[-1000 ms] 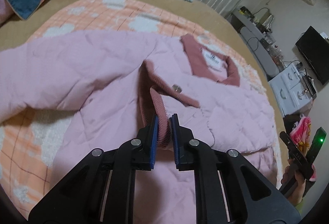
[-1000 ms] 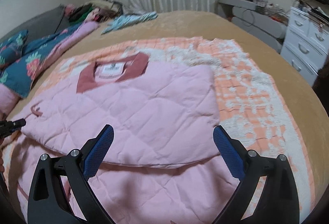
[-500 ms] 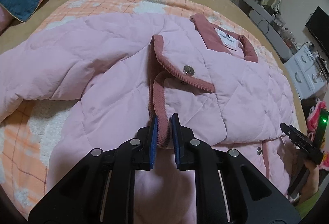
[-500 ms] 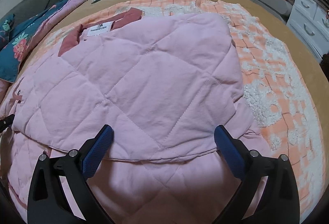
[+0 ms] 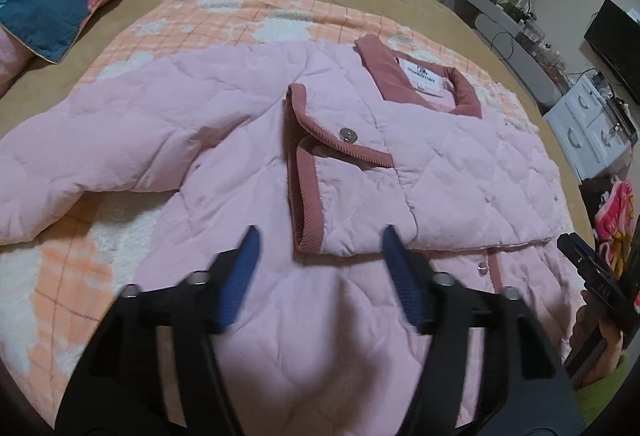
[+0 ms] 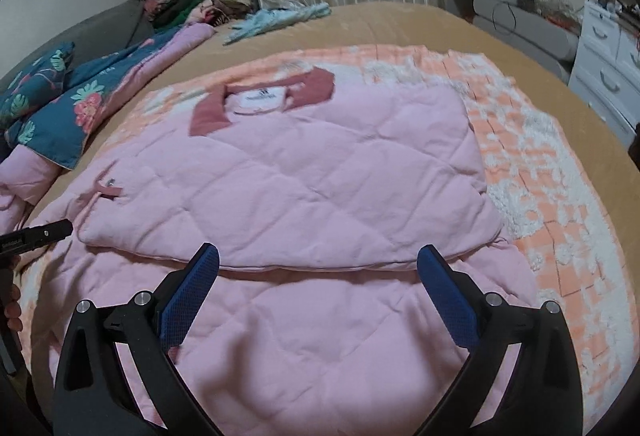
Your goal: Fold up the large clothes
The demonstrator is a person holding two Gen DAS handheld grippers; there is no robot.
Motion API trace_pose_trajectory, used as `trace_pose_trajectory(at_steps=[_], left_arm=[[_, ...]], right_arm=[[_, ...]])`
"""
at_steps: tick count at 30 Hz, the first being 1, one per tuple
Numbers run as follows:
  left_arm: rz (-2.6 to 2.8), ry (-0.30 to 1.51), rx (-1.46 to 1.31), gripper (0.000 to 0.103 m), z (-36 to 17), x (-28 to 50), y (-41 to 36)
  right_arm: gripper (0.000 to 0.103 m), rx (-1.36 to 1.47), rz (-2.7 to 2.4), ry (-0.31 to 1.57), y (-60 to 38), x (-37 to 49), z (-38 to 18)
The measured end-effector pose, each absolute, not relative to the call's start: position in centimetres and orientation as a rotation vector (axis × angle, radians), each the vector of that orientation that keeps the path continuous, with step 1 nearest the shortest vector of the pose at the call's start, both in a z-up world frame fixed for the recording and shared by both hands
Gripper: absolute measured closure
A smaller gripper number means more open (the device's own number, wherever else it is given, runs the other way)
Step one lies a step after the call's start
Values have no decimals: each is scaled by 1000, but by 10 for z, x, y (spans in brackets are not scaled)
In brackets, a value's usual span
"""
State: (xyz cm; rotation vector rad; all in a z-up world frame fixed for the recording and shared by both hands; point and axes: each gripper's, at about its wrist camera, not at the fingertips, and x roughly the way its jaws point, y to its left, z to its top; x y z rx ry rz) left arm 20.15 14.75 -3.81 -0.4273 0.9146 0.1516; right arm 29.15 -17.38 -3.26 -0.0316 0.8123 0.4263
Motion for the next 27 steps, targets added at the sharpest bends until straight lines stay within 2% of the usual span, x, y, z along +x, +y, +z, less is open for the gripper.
trace_pose_trajectory(at_steps=[1, 4, 27], left_arm=[[151, 907, -437, 35, -36, 199, 149], [159, 895, -451, 9, -31, 191, 152], [242, 806, -522, 9, 1, 133, 203]], right_arm=[[4, -35, 427, 800, -171, 288, -28], [4, -50, 424, 767, -163, 278, -18], [4, -75, 455, 693, -101, 214, 30]])
